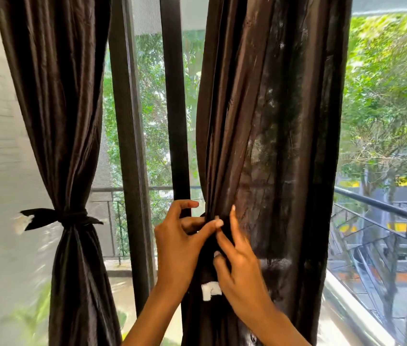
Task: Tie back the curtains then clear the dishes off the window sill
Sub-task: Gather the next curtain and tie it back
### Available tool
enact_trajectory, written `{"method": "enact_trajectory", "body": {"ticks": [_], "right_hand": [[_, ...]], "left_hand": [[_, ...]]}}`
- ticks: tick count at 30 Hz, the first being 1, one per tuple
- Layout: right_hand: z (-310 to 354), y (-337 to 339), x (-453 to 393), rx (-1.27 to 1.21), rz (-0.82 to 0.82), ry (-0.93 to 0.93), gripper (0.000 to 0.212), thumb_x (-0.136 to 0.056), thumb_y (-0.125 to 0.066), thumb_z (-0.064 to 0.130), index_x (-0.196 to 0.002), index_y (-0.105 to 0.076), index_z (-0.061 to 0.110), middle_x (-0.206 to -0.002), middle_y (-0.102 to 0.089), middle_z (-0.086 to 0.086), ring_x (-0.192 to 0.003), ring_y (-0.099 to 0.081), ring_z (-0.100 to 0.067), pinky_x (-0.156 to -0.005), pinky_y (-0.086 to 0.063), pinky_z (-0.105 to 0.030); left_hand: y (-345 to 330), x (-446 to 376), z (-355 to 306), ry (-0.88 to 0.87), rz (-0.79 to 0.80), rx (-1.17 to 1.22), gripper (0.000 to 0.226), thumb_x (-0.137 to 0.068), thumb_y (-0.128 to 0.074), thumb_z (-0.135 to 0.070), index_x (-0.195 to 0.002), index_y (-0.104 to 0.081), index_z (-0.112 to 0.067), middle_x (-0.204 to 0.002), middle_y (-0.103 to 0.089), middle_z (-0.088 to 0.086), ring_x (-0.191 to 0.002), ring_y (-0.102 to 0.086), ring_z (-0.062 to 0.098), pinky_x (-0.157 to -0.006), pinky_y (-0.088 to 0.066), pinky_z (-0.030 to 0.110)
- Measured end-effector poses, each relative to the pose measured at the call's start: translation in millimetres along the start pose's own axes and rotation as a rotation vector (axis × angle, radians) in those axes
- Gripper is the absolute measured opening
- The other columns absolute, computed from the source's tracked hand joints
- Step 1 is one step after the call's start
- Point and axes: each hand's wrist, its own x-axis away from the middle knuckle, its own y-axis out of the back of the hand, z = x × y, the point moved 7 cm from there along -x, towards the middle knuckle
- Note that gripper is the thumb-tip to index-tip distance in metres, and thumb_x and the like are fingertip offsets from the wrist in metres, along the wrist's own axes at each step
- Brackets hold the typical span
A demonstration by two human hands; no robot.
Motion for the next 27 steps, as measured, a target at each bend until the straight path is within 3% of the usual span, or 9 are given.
{"method": "enact_trajectory", "body": {"ticks": [3, 5, 8, 11, 13, 15, 20, 24, 27], "right_hand": [[-3.3, 4.3, -4.6, -0.039, -0.011, -0.024, 0.053, -0.091, -0.035, 0.043, -0.143, -0.031, 0.035, -0.156, -0.003, 0.021, -0.143, -0.011, 0.001, -0.110, -0.012, -0.007], [-12.7, 22.8, -12.3, -0.188, -0.195, -0.118, 0.051, -0.092, -0.051, 0.043, -0.139, -0.038, 0.028, -0.153, -0.020, 0.023, -0.138, -0.024, 0.006, -0.112, -0.024, -0.017], [-40.2, 36.6, -33.9, -0.549, -0.308, -0.404, 0.076, -0.081, -0.071, 0.023, -0.141, -0.024, 0.026, -0.151, -0.027, 0.010, -0.137, -0.031, -0.005, -0.114, -0.029, -0.035], [-45.8, 24.7, -56.6, -0.760, -0.116, -0.542, 0.086, -0.079, -0.071, 0.004, -0.144, -0.020, 0.025, -0.141, -0.044, -0.006, -0.115, -0.051, -0.003, -0.096, -0.044, -0.020], [-40.1, 21.6, -60.8, -0.842, -0.073, -0.523, 0.067, -0.078, -0.069, -0.005, -0.130, -0.037, 0.022, -0.106, -0.067, 0.001, -0.083, -0.064, 0.005, -0.074, -0.050, -0.011], [-38.0, 27.5, -57.1, -0.763, -0.154, -0.450, 0.046, -0.073, -0.074, -0.006, -0.107, -0.057, 0.018, -0.084, -0.073, 0.008, -0.077, -0.069, -0.002, -0.068, -0.052, -0.013], [-16.3, 54.6, -20.3, -0.130, -0.574, -0.171, 0.028, -0.076, -0.077, 0.008, -0.102, -0.068, 0.015, -0.096, -0.065, 0.005, -0.083, -0.064, -0.007, -0.074, -0.050, -0.018], [12.3, 40.5, 1.6, 0.173, -0.511, 0.053, 0.037, -0.083, -0.051, 0.000, -0.112, -0.068, 0.015, -0.118, -0.061, 0.003, -0.100, -0.056, -0.007, -0.088, -0.039, -0.005], [17.3, 33.0, 5.6, 0.232, -0.406, 0.087, 0.042, -0.080, -0.042, 0.008, -0.111, -0.070, 0.011, -0.125, -0.063, 0.001, -0.106, -0.056, -0.008, -0.091, -0.038, -0.006]], "left_hand": [[2.0, -7.8, 6.7, 0.025, -0.033, -0.033, 0.037, -0.066, -0.085, -0.013, -0.094, -0.061, -0.015, -0.065, -0.071, -0.002, -0.064, -0.069, 0.005, -0.066, -0.055, 0.021], [4.5, -11.6, 11.5, 0.051, -0.049, -0.029, 0.035, -0.067, -0.084, -0.008, -0.092, -0.060, -0.014, -0.064, -0.070, -0.002, -0.061, -0.068, 0.003, -0.062, -0.053, 0.018], [9.2, -14.7, 12.8, 0.040, -0.055, -0.041, 0.034, -0.066, -0.083, -0.005, -0.088, -0.058, -0.011, -0.062, -0.069, -0.004, -0.059, -0.066, 0.001, -0.058, -0.050, 0.011], [10.8, -17.0, 16.1, 0.041, -0.046, -0.043, 0.034, -0.066, -0.083, -0.005, -0.085, -0.056, -0.011, -0.060, -0.069, -0.003, -0.059, -0.067, 0.003, -0.057, -0.050, 0.012], [11.0, -17.7, 18.7, 0.051, -0.040, -0.052, 0.034, -0.066, -0.084, -0.007, -0.082, -0.055, -0.014, -0.058, -0.068, -0.006, -0.058, -0.066, 0.002, -0.056, -0.050, 0.012], [11.3, -17.4, 19.1, 0.050, -0.041, -0.067, 0.035, -0.065, -0.085, -0.009, -0.081, -0.055, -0.015, -0.059, -0.068, -0.007, -0.058, -0.066, 0.000, -0.057, -0.050, 0.012], [6.7, -11.7, 12.1, -0.018, -0.089, -0.121, 0.033, -0.066, -0.084, -0.009, -0.079, -0.056, -0.016, -0.059, -0.068, -0.012, -0.059, -0.065, -0.004, -0.060, -0.052, 0.015], [1.1, -4.9, 8.1, -0.056, -0.084, -0.140, 0.032, -0.067, -0.084, -0.011, -0.081, -0.056, -0.018, -0.062, -0.069, -0.012, -0.064, -0.066, -0.004, -0.064, -0.054, 0.019], [-0.8, 1.4, 6.7, -0.039, -0.050, -0.053, 0.031, -0.069, -0.083, -0.013, -0.087, -0.059, -0.019, -0.066, -0.072, -0.009, -0.068, -0.069, 0.000, -0.068, -0.054, 0.018]]}}
